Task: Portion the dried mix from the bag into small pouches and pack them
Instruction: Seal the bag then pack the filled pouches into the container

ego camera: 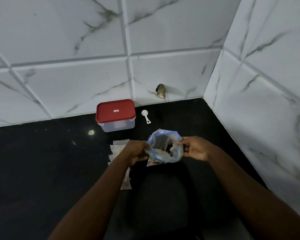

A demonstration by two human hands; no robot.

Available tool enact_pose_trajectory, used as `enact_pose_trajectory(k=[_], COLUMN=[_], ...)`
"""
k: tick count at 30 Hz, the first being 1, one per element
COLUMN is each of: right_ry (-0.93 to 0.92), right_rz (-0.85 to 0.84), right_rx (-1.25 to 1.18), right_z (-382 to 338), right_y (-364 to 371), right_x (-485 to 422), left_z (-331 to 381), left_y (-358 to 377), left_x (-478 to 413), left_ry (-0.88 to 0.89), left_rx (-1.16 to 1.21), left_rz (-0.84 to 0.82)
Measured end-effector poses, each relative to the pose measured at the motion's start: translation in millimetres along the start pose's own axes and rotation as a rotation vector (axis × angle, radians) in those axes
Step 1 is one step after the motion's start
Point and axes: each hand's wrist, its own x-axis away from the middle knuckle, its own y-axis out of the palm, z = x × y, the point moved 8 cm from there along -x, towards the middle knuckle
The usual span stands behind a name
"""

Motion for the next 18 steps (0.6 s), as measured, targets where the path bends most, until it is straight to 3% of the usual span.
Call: enact_pose_trajectory(k=[3, 6, 8, 10, 12, 15, 18], right_ry=[-0.096, -0.255, -0.402, -0.396, -0.215, 0.0, 0.015], right_rz=[0.187, 0.466, 0.556, 0.558, 0.484, 0.297, 0.195], right_rx=[0.191, 0.656, 0.854, 0.797, 0.613, 0.391, 0.202], right_z=[-8, -26, -33, -30, -17, 0, 3], right_y=[-11, -16, -5, -1, -5, -3, -4], right_x=[4, 11, 14, 13, 9, 8, 6], left_z=[9, 29, 38, 42, 41, 27, 16], left_y=[-8, -17, -14, -15, -21, -29, -24], left_x=[1, 6, 9, 11, 11, 3, -1], left_ry=[0.108, 0.318, 0.433, 0.501, 0.488, 0.305, 0.173], left_rx=[-0.065, -0.373, -0.479, -0.483, -0.442, -0.303, -0.138], left_rz=[0.079, 0.252, 0.322, 0.392, 0.43, 0.376, 0.241])
